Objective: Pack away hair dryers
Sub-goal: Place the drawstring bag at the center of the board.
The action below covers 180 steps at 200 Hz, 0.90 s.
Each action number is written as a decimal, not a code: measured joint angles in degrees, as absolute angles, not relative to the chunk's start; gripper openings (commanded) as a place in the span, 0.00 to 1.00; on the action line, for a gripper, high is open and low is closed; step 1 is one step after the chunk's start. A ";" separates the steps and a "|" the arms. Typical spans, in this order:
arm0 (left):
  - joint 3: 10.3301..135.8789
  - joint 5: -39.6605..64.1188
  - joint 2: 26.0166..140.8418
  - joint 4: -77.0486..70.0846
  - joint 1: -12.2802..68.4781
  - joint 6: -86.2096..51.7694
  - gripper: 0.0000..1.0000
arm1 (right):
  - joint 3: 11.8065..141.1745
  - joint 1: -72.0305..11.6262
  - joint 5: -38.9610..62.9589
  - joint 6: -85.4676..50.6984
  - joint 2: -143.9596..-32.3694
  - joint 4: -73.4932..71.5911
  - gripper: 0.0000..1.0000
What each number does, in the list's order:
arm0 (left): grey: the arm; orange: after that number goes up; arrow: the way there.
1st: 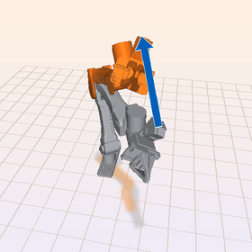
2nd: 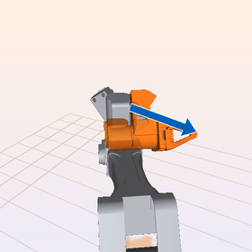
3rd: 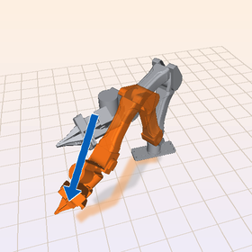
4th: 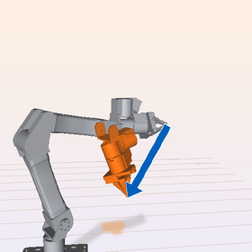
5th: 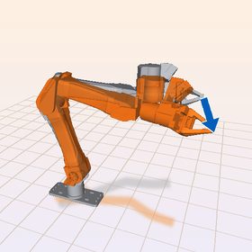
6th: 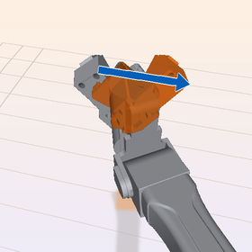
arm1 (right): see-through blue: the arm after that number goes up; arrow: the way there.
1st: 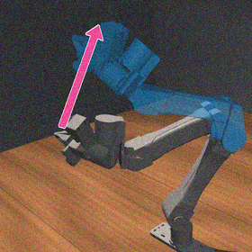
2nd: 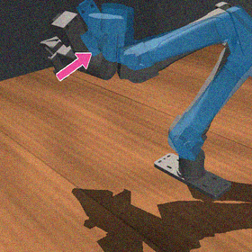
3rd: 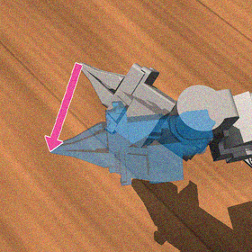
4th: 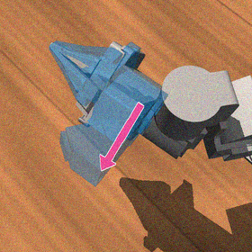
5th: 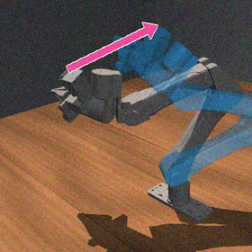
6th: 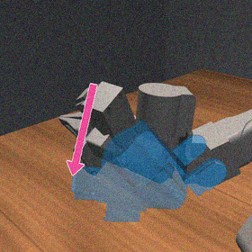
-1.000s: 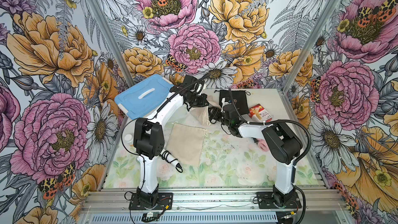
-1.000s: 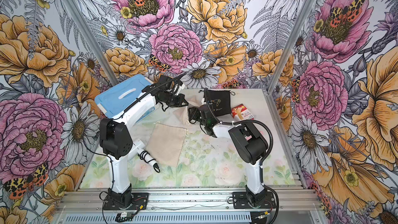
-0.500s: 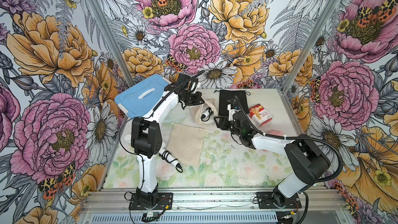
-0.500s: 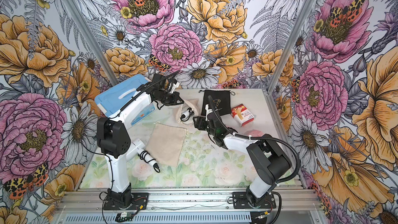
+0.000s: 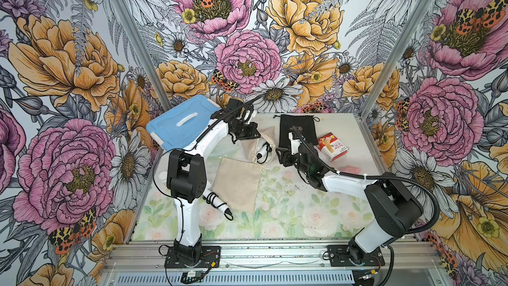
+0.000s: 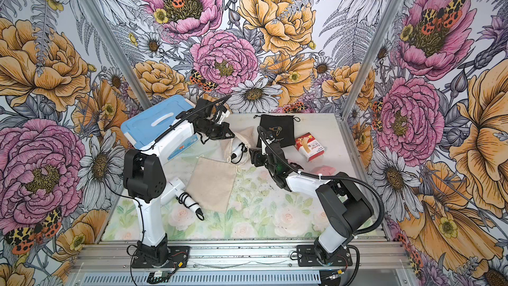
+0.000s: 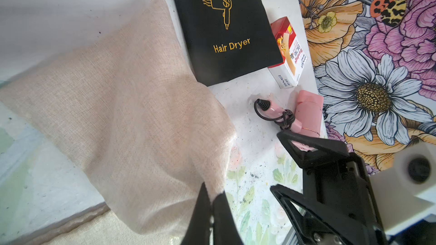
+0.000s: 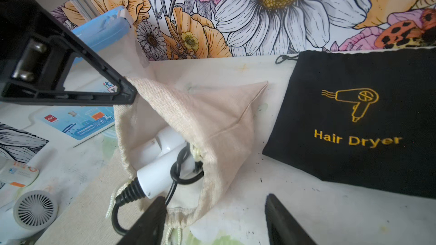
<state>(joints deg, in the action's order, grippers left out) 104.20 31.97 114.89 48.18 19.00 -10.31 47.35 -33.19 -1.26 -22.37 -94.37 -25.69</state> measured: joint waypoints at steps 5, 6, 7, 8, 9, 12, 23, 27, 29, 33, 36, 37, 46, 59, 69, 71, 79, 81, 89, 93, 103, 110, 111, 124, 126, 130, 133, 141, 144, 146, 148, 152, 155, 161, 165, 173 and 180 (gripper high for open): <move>104.20 31.94 114.78 48.14 19.00 -10.31 0.00 | 48.14 -33.36 -1.32 -21.87 -95.18 -26.06 0.66; 104.20 31.94 114.76 48.14 19.00 -10.31 0.00 | 48.27 -33.39 -1.30 -21.82 -95.31 -26.11 0.66; 104.20 31.97 114.69 48.14 19.03 -10.31 0.00 | 48.51 -33.43 -1.28 -21.69 -95.53 -26.17 0.66; 104.20 31.97 114.67 48.14 19.03 -10.31 0.00 | 48.62 -33.43 -1.30 -21.65 -95.61 -26.20 0.66; 104.20 31.94 114.67 48.14 19.05 -10.31 0.00 | 48.73 -33.45 -1.28 -21.54 -95.70 -26.20 0.66; 104.20 31.94 114.56 48.14 19.09 -10.31 0.00 | 49.15 -33.50 -1.28 -21.30 -96.16 -26.37 0.66; 104.20 31.94 114.34 48.12 19.27 -10.31 0.00 | 50.72 -33.87 -1.30 -20.32 -97.73 -27.07 0.66; 104.20 31.94 114.26 48.12 19.31 -10.31 0.00 | 51.22 -33.98 -1.30 -20.16 -98.30 -27.31 0.66; 104.20 31.94 114.24 48.12 19.33 -10.31 0.00 | 51.51 -34.02 -1.32 -19.92 -98.59 -27.44 0.66; 104.20 31.94 114.17 48.10 19.38 -10.31 0.00 | 52.01 -34.13 -1.32 -19.79 -99.20 -27.73 0.66; 104.20 31.94 114.17 48.10 19.40 -10.31 0.00 | 52.47 -34.17 -1.37 -19.51 -99.68 -27.83 0.66; 104.20 31.94 114.15 48.10 19.44 -10.31 0.00 | 52.56 -34.20 -1.37 -19.46 -99.79 -27.88 0.66; 104.20 31.94 114.10 48.05 19.64 -10.33 0.00 | 53.60 -34.35 -1.61 -19.09 -101.14 -28.32 0.66; 104.20 31.97 114.10 48.03 19.92 -10.33 0.00 | 54.72 -34.35 -2.15 -18.41 -103.02 -29.30 0.66; 104.20 31.97 114.10 48.03 20.18 -10.33 0.00 | 55.35 -34.33 -2.59 -17.96 -104.29 -29.61 0.66; 104.20 31.97 114.10 48.03 20.25 -10.33 0.00 | 55.48 -34.33 -2.68 -17.89 -104.62 -29.69 0.66; 104.20 31.97 114.08 48.03 20.40 -10.33 0.00 | 56.03 -34.33 -2.96 -17.54 -105.58 -29.78 0.66; 104.20 31.97 114.08 48.03 20.40 -10.33 0.00 | 56.23 -34.33 -3.03 -17.41 -105.89 -29.78 0.66; 104.20 31.97 114.08 48.03 20.43 -10.33 0.00 | 57.21 -34.33 -3.25 -16.97 -107.09 -29.82 0.66; 104.20 31.99 114.08 48.03 20.51 -10.33 0.00 | 57.78 -34.33 -3.31 -16.95 -107.70 -29.85 0.65; 104.20 31.99 114.06 48.01 20.58 -10.33 0.00 | 59.18 -34.33 -3.60 -16.60 -109.01 -29.78 0.61; 104.20 31.99 114.06 48.03 20.62 -10.33 0.00 | 60.07 -34.33 -4.01 -16.45 -109.65 -29.74 0.57; 104.20 31.99 114.06 48.03 20.62 -10.33 0.00 | 60.16 -34.33 -4.10 -16.36 -109.69 -29.74 0.56; 104.20 32.01 113.95 48.03 20.60 -10.33 0.00 | 61.45 -34.11 -4.84 -15.97 -110.26 -29.61 0.35; 104.20 32.03 113.89 48.03 20.60 -10.33 0.00 | 61.71 -34.04 -4.91 -15.42 -110.28 -29.58 0.32; 104.20 32.03 113.82 48.03 20.60 -10.33 0.00 | 62.11 -33.93 -4.97 -15.59 -110.34 -29.41 0.25; 104.20 32.05 113.67 48.03 20.60 -10.33 0.00 | 62.39 -33.85 -4.99 -15.29 -110.34 -29.36 0.18; 104.20 32.10 113.38 48.07 20.45 -10.35 0.00 | 63.44 -33.45 -4.75 -15.20 -110.37 -28.88 0.03; 104.20 32.12 113.25 48.05 20.43 -10.35 0.00 | 63.83 -33.28 -4.78 -15.31 -110.37 -28.75 0.00; 104.20 32.18 113.14 48.05 20.40 -10.35 0.00 | 64.16 -33.17 -4.71 -15.18 -110.37 -28.60 0.00; 104.20 32.23 113.06 48.05 20.34 -10.35 0.00 | 64.51 -32.99 -4.51 -15.09 -110.37 -28.47 0.00; 104.20 32.27 112.84 48.01 20.29 -10.35 0.00 | 65.06 -32.84 -4.34 -15.33 -110.37 -28.36 0.00; 104.20 32.40 112.66 48.01 20.23 -10.35 0.00 | 65.56 -32.69 -3.99 -15.31 -110.37 -28.21 0.00; 104.20 32.58 112.31 47.99 20.12 -10.35 0.00 | 66.54 -32.42 -3.55 -15.11 -110.37 -27.88 0.00; 104.20 32.64 112.14 47.99 20.08 -10.35 0.00 | 67.16 -32.23 -3.16 -15.09 -110.32 -27.73 0.00; 104.20 32.82 111.57 47.97 19.77 -10.35 0.00 | 68.03 -31.97 -2.20 -15.09 -110.15 -27.40 0.00; 104.20 32.86 111.13 47.97 19.49 -10.35 0.00 | 68.45 -31.81 -1.30 -15.11 -109.86 -26.92 0.00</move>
